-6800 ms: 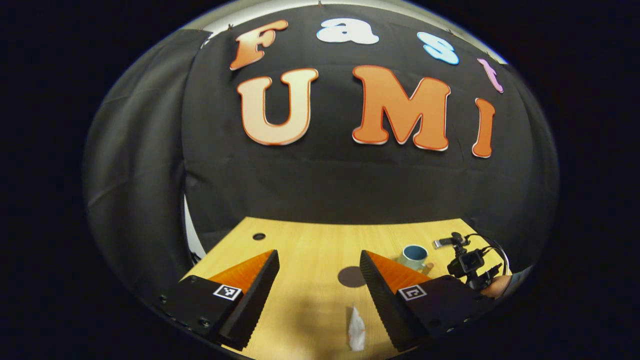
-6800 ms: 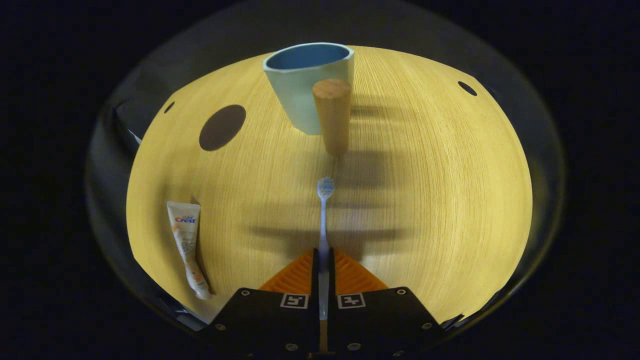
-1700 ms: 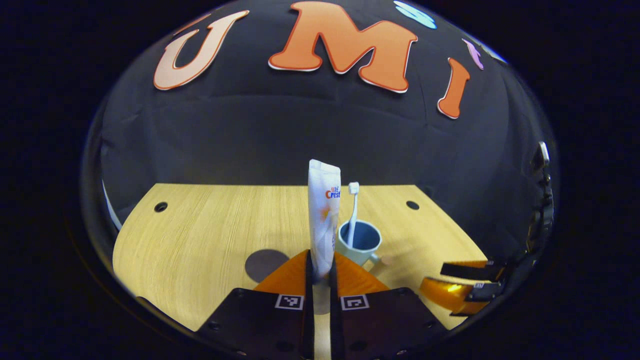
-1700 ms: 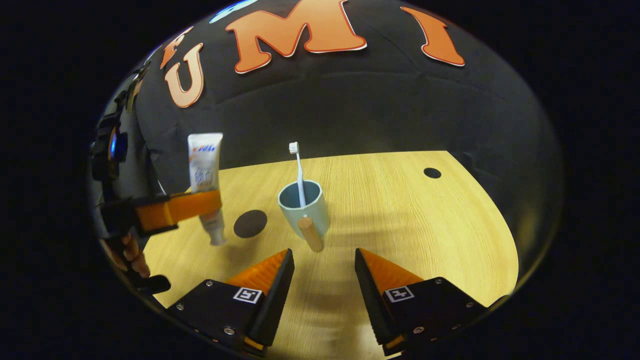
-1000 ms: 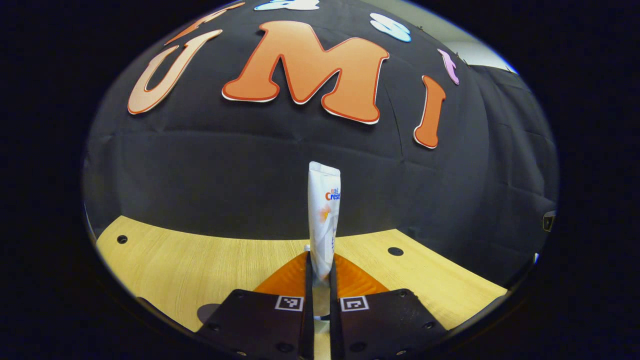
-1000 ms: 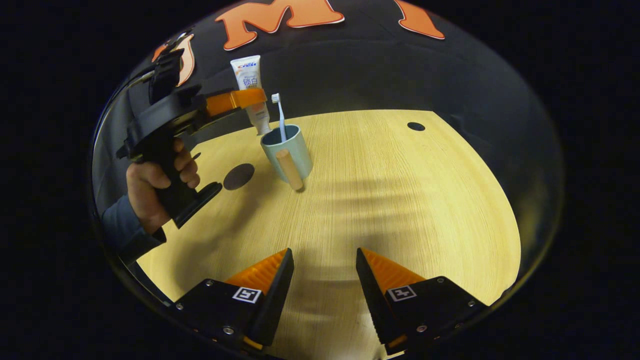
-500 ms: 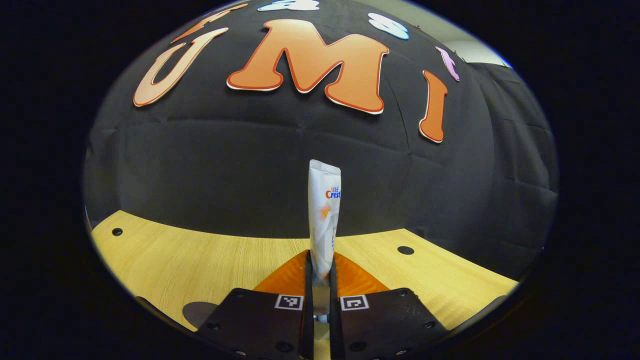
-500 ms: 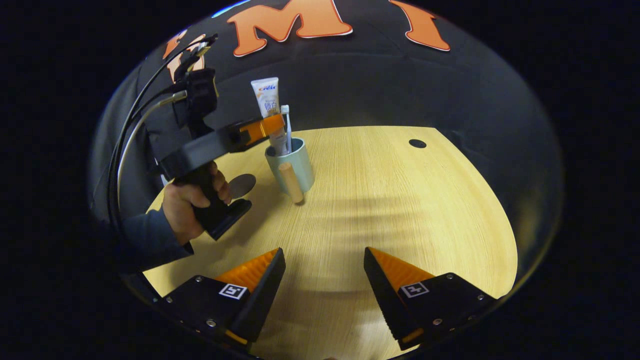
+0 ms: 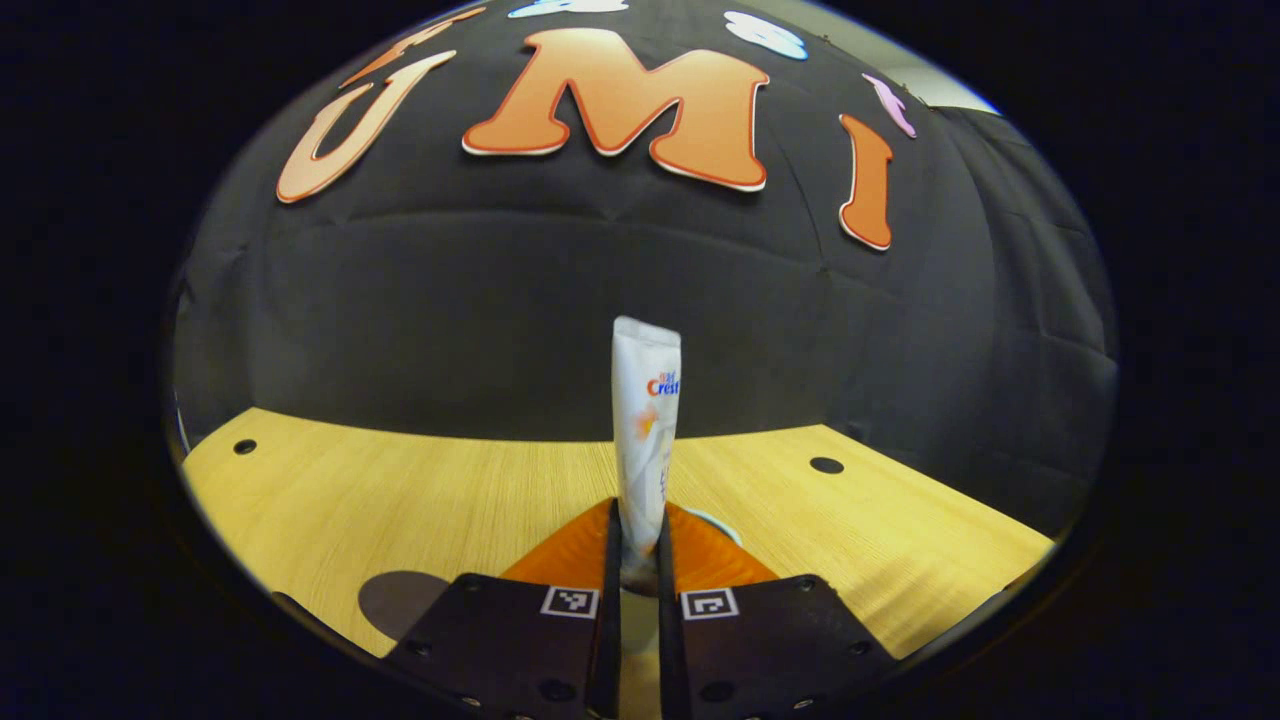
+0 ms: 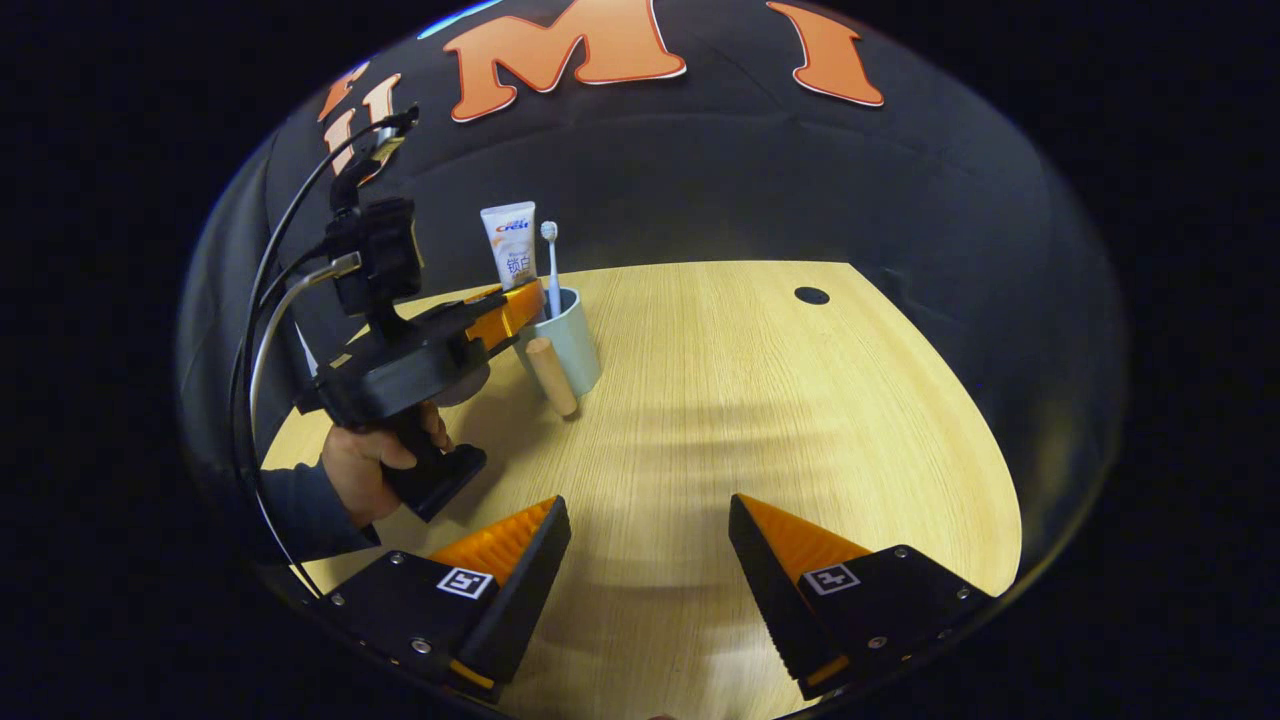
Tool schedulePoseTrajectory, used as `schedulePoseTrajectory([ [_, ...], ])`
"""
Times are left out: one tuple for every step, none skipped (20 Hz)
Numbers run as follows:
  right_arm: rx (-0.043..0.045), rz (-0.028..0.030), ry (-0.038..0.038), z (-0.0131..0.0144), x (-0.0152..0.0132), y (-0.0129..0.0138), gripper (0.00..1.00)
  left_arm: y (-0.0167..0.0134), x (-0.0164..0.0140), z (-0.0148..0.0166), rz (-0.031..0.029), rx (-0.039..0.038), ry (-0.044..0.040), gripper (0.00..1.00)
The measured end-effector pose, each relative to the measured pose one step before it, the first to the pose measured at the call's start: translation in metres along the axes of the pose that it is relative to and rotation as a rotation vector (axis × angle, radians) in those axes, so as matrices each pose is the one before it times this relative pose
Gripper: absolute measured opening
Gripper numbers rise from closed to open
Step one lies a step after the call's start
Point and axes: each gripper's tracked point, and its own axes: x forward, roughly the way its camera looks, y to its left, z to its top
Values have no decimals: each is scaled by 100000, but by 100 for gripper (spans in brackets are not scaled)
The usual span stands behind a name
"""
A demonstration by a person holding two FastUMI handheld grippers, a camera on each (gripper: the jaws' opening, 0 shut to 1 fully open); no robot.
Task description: Put the toothbrush and toothpaste on the desktop into the cup, then pick up the cup and place it on the coaster on the desktop.
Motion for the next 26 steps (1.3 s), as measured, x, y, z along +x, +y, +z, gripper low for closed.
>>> schedulePoseTrajectory([
  [201,93,-287,23,-84,-47,97,-45,-192,338,-105,386,-594,17],
  [223,-325,-155,123,19,18,97,75,-181,21,5,164,515,22],
  [208,-13,-359,112,-62,61,97,-108,-232,-112,-646,218,811,27],
  [73,74,-610,206,21,92,97,49,-421,291,-661,54,534,37],
  [-39,22,-348,180,62,50,96,-48,-347,-11,-1018,537,937,43],
  [-97,194,-171,172,6,97,97,20,-402,138,-726,770,768,60],
  [-278,-146,-114,217,33,-37,97,12,-488,226,-920,838,689,69],
  [-234,470,-506,127,17,109,97,32,-489,394,-52,668,-173,83],
  [-433,-53,-411,61,-11,-103,97,137,-241,286,-812,495,-181,88],
  [-302,308,-370,195,-21,89,97,202,-834,726,155,716,-649,95],
  [-365,278,-247,140,-29,82,97,109,-543,435,-550,581,15,96],
  [-230,506,-235,245,22,98,97,118,-684,328,793,676,896,97],
  [25,922,-434,287,61,272,96,388,-536,156,1348,131,797,97],
  [-207,336,-1031,628,66,333,97,243,-863,519,645,-173,-170,97],
  [-648,608,-1241,758,239,584,97,418,-1050,628,1499,37,-935,98],
  [-1151,333,-1128,761,198,387,97,435,-804,744,1075,191,-790,97],
  [-1350,702,-952,522,60,291,96,634,-951,579,1447,192,-353,97],
  [-1485,764,-894,616,212,425,96,531,-899,622,932,-145,-397,97],
  [-1439,562,-802,592,226,454,96,591,-963,527,857,137,-206,97],
  [-1062,946,-770,627,305,467,96,790,-905,644,1345,518,-299,97],
  [-801,503,-892,536,297,449,96,740,-931,586,1368,474,-438,97],
  [-537,873,-578,557,221,493,96,700,-749,432,1276,215,-310,97],
  [-648,871,-630,397,310,531,96,777,-768,261,1370,-8,223,97],
  [-1131,690,-573,465,341,492,96,726,-797,428,1394,-83,-43,97],
  [-1332,489,-353,412,295,322,96,707,-708,368,1377,-4,-138,97],
  [-1134,291,183,282,453,289,96,859,-963,531,1814,42,-469,97],
])
